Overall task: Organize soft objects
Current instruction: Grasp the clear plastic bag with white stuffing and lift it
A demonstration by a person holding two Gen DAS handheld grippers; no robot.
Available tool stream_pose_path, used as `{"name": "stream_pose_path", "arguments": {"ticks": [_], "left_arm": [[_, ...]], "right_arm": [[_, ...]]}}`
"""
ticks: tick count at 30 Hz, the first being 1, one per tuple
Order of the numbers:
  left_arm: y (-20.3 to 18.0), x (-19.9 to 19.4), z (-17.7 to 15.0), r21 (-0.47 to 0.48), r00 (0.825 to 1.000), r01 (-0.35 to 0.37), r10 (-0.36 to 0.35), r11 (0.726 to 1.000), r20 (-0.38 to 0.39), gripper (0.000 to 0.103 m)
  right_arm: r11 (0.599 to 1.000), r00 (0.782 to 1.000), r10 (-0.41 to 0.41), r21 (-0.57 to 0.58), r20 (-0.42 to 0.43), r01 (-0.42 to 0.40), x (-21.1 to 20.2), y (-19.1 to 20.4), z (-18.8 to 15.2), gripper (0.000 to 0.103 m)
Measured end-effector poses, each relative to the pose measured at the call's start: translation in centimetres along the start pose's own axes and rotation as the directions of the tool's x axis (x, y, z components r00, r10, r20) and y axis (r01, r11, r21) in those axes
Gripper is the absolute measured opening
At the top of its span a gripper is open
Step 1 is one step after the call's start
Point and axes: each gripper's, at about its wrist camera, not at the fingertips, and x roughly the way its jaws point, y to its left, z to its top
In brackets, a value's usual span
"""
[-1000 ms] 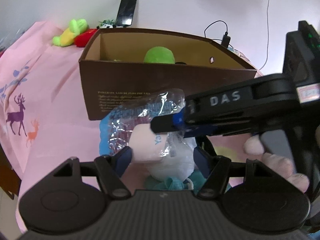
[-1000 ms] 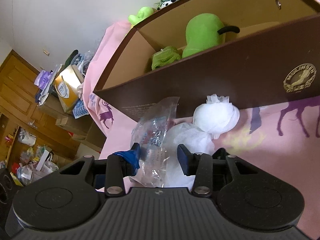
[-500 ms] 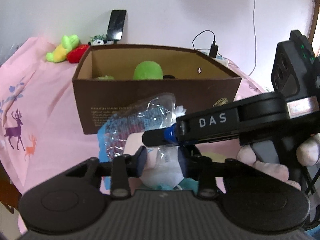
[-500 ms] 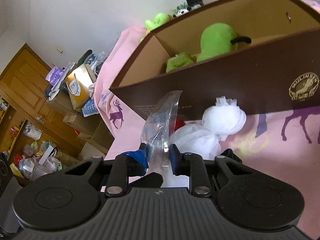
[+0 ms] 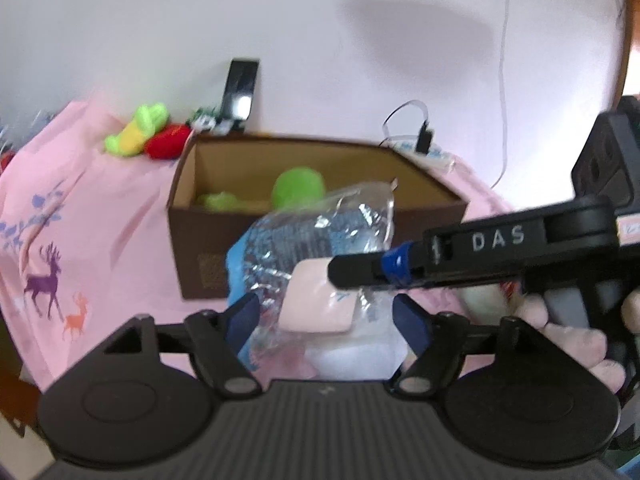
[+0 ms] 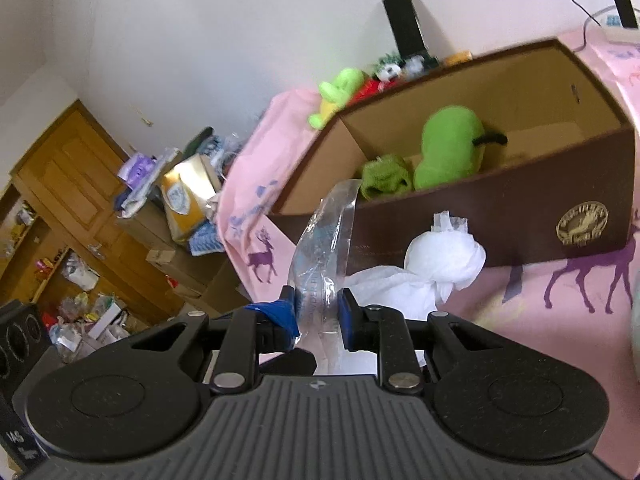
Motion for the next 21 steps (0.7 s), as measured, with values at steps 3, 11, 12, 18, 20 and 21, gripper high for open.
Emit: {"name": "stream_pose_path", "arguments": {"ticks": [3, 11, 12, 18, 20, 21], "left_arm": [[-0.6, -0.6, 1.1, 0.018, 0.999, 0.024, -0.024, 1.0, 0.037, 0.075], [-1.0, 0.3, 2.2, 0.028, 0.998, 0.053, -0.055, 0.998, 0.044, 0.075], [-1.1, 0.7, 1.9, 0.028, 0.998, 0.053, -0.053, 0.998, 0.029, 0.075], [-0.7, 3.1, -0.4, 0.017, 0.996, 0.035, -0.033, 0.999, -0.077, 0.075], [-0.6, 3.9, -0.8, 0.017, 0.995, 0.024, -0.022, 1.0, -0.1, 0.075], [-0.5, 4.3, -0.9, 0.015, 0.994, 0.021, -0.019, 1.0, -0.104, 0.075]], "right_arm": [[1.0, 0.999, 0.022, -0.019, 0.038, -0.021, -1.2, 0.6, 0.5, 0.003], [0.997, 0.999, 0.013, 0.072, 0.035, -0.016, -1.3, -1.6, 1.8, 0.004], [0.995, 1.0, 0.011, 0.101, 0.018, -0.013, -0.8, -2.3, 1.5, 0.004], [0.974, 0.997, 0.022, 0.225, -0.073, -0.005, 0.9, -4.5, -0.6, 0.012], [0.979, 0.998, 0.005, 0.204, -0.065, 0.008, 0.7, -4.2, -0.7, 0.012], [0.982, 0.998, -0.005, 0.186, -0.058, 0.015, 0.5, -3.9, -0.7, 0.013]]}}
